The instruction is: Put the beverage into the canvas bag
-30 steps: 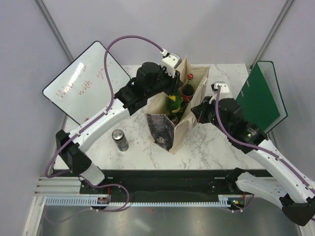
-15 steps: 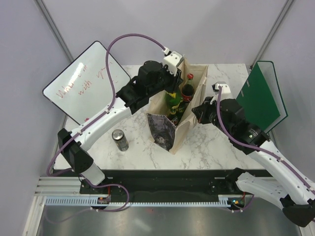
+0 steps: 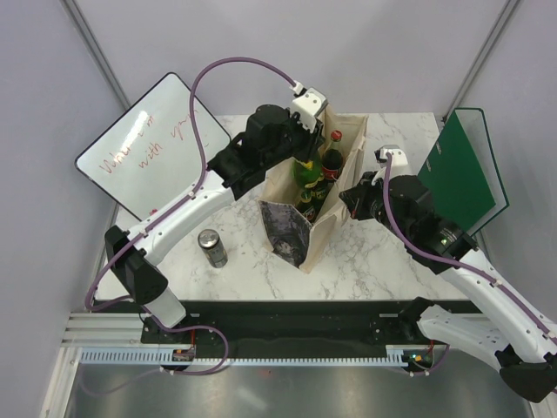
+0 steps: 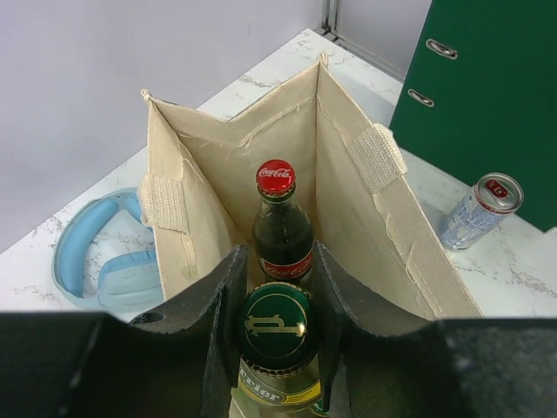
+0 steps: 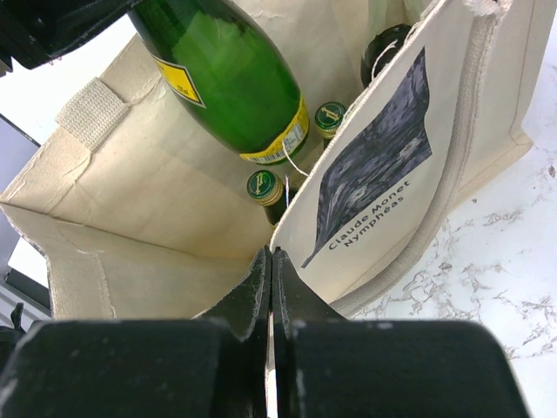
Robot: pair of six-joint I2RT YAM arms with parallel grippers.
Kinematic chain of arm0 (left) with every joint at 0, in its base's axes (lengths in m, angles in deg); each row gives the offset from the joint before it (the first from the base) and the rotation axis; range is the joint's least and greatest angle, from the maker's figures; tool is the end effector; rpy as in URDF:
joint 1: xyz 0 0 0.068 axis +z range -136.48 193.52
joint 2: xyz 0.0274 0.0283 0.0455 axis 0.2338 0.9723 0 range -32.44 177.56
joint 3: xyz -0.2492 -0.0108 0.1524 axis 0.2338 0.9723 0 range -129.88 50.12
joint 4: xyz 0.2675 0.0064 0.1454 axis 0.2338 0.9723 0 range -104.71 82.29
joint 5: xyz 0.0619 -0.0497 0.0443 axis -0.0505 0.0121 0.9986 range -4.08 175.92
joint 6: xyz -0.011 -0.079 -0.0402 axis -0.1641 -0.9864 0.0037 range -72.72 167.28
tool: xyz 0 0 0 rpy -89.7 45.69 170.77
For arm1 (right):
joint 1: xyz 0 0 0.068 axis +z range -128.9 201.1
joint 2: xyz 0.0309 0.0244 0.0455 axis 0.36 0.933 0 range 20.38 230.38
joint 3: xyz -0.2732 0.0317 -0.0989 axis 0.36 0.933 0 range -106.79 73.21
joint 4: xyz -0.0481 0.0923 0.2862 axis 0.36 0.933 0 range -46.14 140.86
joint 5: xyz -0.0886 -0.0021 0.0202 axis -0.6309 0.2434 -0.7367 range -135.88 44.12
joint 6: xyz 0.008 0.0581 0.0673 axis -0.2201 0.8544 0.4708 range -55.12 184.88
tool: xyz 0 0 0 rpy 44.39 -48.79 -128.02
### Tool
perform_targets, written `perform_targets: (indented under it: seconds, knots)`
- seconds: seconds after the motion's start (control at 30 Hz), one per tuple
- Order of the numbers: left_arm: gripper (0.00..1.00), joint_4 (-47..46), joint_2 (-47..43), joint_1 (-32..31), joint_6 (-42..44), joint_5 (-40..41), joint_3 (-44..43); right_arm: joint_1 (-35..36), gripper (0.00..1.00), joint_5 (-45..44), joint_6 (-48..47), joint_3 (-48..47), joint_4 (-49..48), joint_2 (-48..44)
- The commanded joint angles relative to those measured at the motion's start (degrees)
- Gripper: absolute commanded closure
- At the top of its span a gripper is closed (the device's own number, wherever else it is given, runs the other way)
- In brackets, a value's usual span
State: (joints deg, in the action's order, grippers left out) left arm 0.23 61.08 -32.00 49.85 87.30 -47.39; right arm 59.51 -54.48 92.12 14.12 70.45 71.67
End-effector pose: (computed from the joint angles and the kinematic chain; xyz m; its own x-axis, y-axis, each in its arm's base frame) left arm 0.3335 -0.3367 0.4479 -0.1016 0.1675 -0.9806 0.7020 0.7106 0.0487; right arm 0.2163 0.1563 0.3849 -0.4548 0.2170 -0.8638 -0.3321 0.8586 0.3906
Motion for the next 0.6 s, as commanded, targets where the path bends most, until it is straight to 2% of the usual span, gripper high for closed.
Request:
perform_targets:
  seconds: [0.0,0.27,0.57]
  knots:
    - [0.98,-8.87,-1.5,0.08,6.39,3.18,-5.58,0.17,1.0,2.1,-0.35,-2.7,-3.03,-1.1]
    - [0.98,-9.22,-0.18,-0.01,9.21,5.47,-3.83,0.17,1.0,1.83,-0.26,-3.4,-3.03,-1.37]
    - [0.98,-11.95,-0.44,0.08,8.24,5.55,1.61,0.17,1.0,1.57,-0.09,-3.58,-3.03,-1.01]
